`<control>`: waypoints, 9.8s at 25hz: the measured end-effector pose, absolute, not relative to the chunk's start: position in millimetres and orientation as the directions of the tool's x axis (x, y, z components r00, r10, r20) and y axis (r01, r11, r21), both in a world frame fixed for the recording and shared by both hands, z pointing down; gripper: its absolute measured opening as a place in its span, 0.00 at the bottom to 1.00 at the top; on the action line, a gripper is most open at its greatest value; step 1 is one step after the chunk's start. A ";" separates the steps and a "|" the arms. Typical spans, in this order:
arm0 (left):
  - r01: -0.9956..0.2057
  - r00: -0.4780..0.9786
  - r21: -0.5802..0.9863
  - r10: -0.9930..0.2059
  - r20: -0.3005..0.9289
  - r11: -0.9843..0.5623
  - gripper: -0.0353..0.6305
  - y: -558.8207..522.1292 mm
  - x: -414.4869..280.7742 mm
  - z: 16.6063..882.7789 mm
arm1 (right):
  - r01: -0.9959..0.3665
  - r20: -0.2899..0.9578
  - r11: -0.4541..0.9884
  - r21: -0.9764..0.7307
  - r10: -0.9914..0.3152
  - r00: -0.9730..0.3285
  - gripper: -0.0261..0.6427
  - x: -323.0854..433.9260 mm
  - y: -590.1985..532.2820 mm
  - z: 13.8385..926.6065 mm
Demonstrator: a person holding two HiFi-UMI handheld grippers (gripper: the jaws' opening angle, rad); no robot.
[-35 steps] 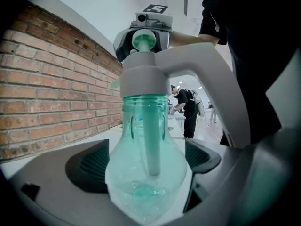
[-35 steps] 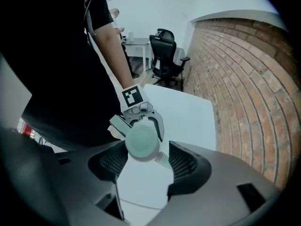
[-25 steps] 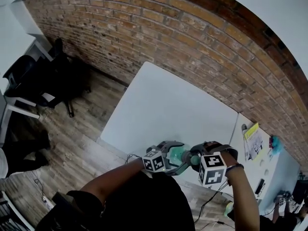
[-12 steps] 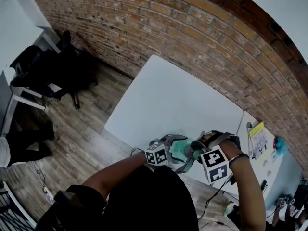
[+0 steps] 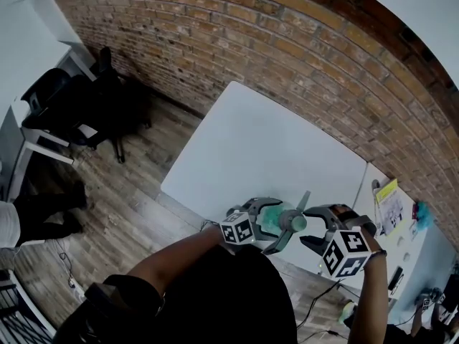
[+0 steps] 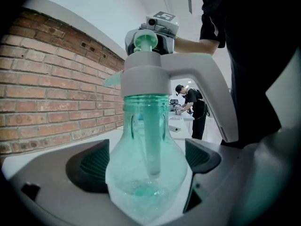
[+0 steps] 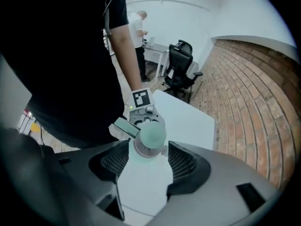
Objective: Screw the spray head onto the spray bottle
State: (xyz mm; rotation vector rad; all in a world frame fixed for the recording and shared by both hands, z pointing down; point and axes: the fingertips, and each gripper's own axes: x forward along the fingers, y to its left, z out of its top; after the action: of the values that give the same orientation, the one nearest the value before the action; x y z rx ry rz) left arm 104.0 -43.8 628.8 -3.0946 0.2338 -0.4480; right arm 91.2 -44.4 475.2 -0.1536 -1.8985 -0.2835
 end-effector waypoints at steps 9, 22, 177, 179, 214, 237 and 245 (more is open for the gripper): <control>-0.202 0.936 -0.016 -0.197 0.293 -0.979 0.79 -43.4 103.4 629.7 | -0.400 0.826 0.916 0.029 -0.247 -0.506 0.43 92.1 -44.3 458.8; -0.241 0.927 -0.018 -0.236 0.293 -0.970 0.79 -45.2 105.9 630.2 | -0.795 0.828 0.606 -0.005 -0.443 -0.343 0.43 84.5 -64.2 493.8; -0.370 0.890 0.005 -0.353 0.288 -0.929 0.79 -47.7 104.1 631.7 | 0.515 0.977 0.855 0.067 0.047 -0.206 0.44 81.0 -43.0 514.1; -0.373 0.890 0.007 -0.355 0.286 -0.928 0.79 -47.0 103.8 631.6 | 0.438 0.970 0.894 0.090 0.021 -0.241 0.44 81.4 -45.5 509.0; -0.338 0.904 0.022 -0.317 0.288 -0.941 0.79 -48.3 108.9 633.2 | -0.557 0.870 0.830 0.021 -0.290 -0.398 0.43 90.1 -60.7 508.4; -0.335 0.905 0.017 -0.317 0.283 -0.942 0.79 -48.1 107.5 632.9 | 0.155 0.939 0.987 -0.038 0.088 -0.334 0.43 88.4 -47.3 515.4; -0.338 0.903 0.017 -0.319 0.289 -0.941 0.79 -48.5 106.2 632.8 | 0.022 0.894 0.999 0.035 -0.021 -0.448 0.43 83.0 -55.8 489.2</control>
State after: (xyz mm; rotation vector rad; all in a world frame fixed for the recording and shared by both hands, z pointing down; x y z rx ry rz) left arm 106.2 -48.5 632.8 -3.1292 0.5417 -0.4569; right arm 83.0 -55.8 489.2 -0.0005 -2.0349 -0.0491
